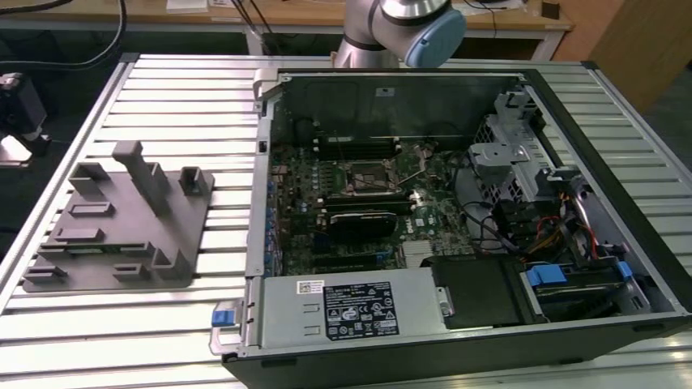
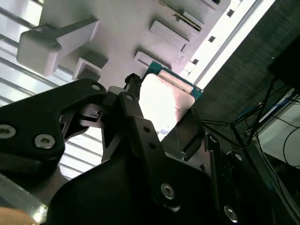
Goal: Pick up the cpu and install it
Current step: 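Pick up the cpu and move it towards the insertion slot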
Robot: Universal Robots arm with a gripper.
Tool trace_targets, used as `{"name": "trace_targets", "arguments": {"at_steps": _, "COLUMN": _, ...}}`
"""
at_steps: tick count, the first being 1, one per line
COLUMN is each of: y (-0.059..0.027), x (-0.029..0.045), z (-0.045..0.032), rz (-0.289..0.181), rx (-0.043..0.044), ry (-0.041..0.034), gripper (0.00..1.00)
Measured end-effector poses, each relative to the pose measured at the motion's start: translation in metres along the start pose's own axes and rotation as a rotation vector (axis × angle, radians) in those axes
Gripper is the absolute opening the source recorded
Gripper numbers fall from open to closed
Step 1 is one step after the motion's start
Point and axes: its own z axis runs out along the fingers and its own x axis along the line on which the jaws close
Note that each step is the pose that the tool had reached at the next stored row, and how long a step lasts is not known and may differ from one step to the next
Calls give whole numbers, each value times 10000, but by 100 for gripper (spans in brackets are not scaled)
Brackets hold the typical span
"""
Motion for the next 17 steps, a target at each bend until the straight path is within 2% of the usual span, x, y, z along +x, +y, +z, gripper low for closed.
{"name": "trace_targets", "arguments": {"at_steps": 17, "y": 34, "x": -15, "z": -457, "rz": -1, "rx": -14, "ry": -18, "gripper": 55}}
